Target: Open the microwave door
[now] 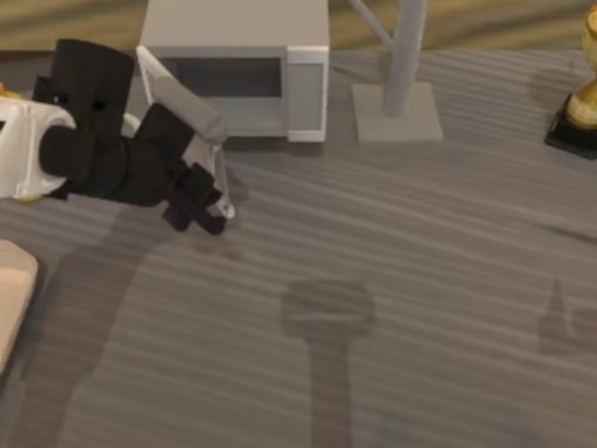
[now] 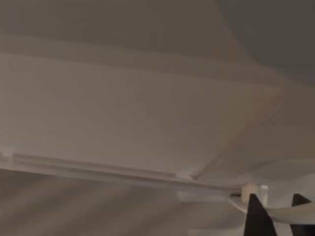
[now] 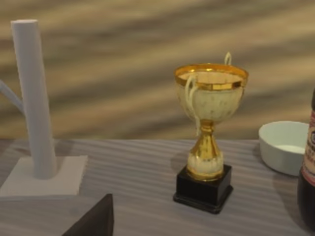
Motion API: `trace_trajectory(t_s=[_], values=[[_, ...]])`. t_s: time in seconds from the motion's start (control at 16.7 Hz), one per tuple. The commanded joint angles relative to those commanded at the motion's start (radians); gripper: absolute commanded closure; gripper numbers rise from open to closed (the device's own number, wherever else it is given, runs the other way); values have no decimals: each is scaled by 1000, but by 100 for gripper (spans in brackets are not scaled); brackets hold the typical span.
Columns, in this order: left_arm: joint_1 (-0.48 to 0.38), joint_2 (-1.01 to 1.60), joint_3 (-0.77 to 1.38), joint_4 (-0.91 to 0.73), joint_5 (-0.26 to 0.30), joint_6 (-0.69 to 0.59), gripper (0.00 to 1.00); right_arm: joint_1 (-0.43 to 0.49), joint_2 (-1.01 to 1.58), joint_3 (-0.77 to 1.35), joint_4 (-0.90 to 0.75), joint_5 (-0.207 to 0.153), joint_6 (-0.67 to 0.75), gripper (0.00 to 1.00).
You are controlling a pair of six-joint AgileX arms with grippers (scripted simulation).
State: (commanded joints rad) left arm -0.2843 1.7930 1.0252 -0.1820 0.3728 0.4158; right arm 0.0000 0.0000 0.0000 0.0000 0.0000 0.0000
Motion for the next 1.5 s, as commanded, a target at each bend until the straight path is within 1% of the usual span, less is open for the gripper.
trace_trajectory(t_s=[0.54, 1.5], values=[[50, -4, 6, -47, 62, 110, 100, 0, 0, 0, 0, 0, 0, 0], [51, -4, 6, -48, 63, 111, 100, 0, 0, 0, 0, 0, 0, 0]])
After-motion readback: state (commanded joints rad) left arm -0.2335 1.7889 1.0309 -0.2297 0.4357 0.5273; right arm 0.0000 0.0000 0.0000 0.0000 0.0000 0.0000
